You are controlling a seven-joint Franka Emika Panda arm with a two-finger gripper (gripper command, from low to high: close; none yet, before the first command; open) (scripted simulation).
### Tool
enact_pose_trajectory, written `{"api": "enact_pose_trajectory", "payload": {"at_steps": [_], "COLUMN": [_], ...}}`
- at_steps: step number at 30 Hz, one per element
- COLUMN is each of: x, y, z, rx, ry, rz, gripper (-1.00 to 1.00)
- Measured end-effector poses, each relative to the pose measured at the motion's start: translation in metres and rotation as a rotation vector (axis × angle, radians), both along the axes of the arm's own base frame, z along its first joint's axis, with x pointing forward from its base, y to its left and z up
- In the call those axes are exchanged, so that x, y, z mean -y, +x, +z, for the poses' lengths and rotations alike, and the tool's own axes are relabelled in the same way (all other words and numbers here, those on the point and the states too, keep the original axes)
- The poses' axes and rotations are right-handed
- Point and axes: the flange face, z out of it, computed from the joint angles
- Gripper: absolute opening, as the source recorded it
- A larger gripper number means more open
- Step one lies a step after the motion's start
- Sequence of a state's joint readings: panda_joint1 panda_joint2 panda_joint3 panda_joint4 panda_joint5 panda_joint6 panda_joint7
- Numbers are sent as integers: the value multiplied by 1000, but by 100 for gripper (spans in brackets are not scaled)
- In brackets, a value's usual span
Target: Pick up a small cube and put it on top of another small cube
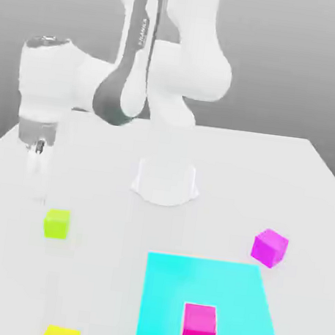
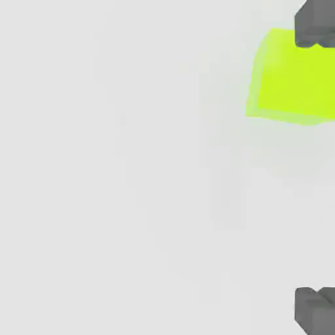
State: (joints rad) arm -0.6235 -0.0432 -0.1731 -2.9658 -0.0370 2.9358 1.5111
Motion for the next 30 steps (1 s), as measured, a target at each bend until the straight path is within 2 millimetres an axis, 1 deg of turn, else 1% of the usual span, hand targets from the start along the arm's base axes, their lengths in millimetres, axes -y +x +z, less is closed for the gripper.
{"api": "enact_pose_trajectory", "payload": {"at_steps": [7, 8, 13, 14, 15, 17, 23, 24, 26, 28, 30], "x": [-1, -2, -2, -2, -2, -1, -1, -7, -25, -47, -72], "y": [-6, -6, -6, -6, -6, -5, -6, -1, 16, 34, 52], "z": [-55, -62, -62, -65, -63, -52, -8, -3, 3, 8, 12], "rx": [-11, -10, -9, -8, -9, -10, -9, -8, -6, -5, -4], "ry": [6, 7, 6, 7, 7, 6, 7, 8, 8, 8, 8], "rz": [-19, -19, -19, -19, -20, -20, -22, 10, 125, 259, 404], "gripper": [0, -100, -100, -100, -100, -100, -100, -100, -100, -100, -100]}}
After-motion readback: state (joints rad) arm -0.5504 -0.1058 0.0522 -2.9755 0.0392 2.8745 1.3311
